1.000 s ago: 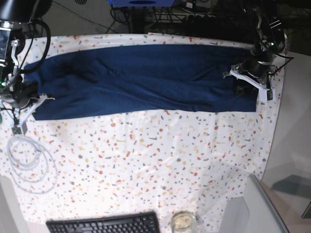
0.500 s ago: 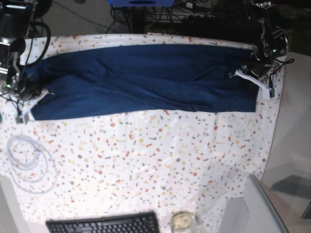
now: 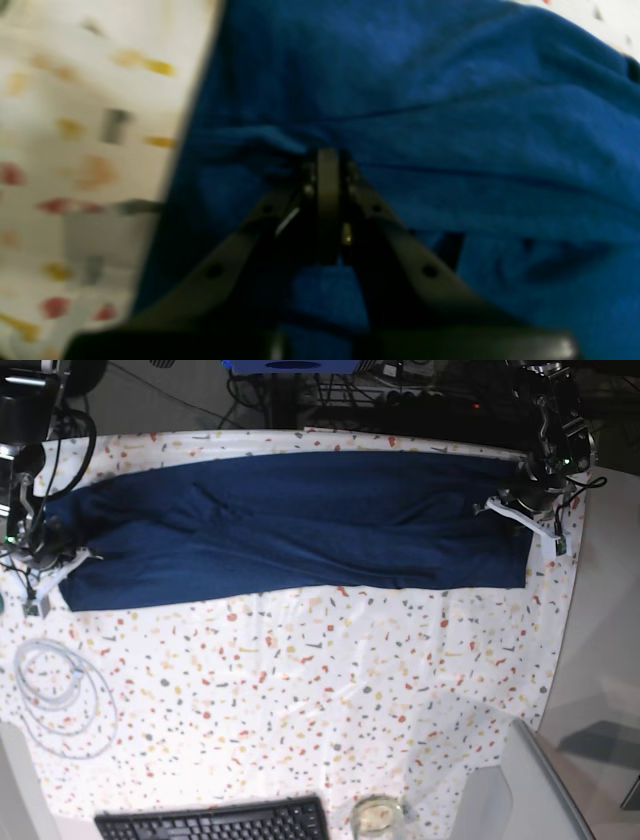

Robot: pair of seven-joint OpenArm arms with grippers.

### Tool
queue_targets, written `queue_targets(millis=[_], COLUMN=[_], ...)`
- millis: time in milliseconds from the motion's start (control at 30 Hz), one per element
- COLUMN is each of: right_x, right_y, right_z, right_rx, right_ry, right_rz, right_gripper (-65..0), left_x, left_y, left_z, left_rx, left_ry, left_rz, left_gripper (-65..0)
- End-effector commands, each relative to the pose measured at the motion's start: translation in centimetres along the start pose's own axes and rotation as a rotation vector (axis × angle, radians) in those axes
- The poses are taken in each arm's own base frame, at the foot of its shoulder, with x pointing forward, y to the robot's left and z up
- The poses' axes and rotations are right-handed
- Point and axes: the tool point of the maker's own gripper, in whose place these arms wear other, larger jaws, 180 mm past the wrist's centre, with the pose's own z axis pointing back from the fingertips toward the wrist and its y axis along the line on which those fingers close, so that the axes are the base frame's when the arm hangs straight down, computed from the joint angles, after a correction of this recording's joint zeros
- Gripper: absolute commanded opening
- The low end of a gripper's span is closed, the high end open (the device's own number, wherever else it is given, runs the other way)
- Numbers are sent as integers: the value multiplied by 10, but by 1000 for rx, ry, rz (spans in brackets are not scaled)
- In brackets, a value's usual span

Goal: Layout the t-shirt on the table in an organized manner, then fold the t-shirt properly
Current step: 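Grasp the folded end corner with the right gripper while left holds its end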

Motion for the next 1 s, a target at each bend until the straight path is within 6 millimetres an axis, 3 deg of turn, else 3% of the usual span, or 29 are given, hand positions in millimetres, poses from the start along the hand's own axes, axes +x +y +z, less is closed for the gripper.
queue_targets(millis=[0,200,267,467,500,567,633,667,833,967], right_x=[23,57,63,50,45,34,27,26,18,18], right_y=[-8,5,10,26,27,29,30,30,36,36], right_z=[11,51,63,71,71,69,68,68,66,66], right_rx=[-17,-20,-20,4,8,13,16,16,28,28], right_ry=[-77,-229,-264,-268,-258,-236,-220,-217,-209,-207], right_rz=[15,105,131,134,131,133,133,133,119,119], right_gripper=[-648,-648,-648,-648,-648,-648,-648,-648,-650,-650], left_x=[16,42,50,61,65,66,71,70,58,44], left_y=[1,-8,-2,18,28,42,40,37,38,44], left_z=[8,37,48,62,64,66,66,65,43,26], left_rx=[-5,-4,15,8,10,1,-66,-103,-186,-189], left_ry=[-54,-144,-174,-224,-237,-241,-241,-235,-194,-156], left_rz=[-16,-89,-99,-60,-49,-35,-78,-98,-63,19], left_gripper=[-650,-650,-650,-650,-609,-324,-33,0,0,-118])
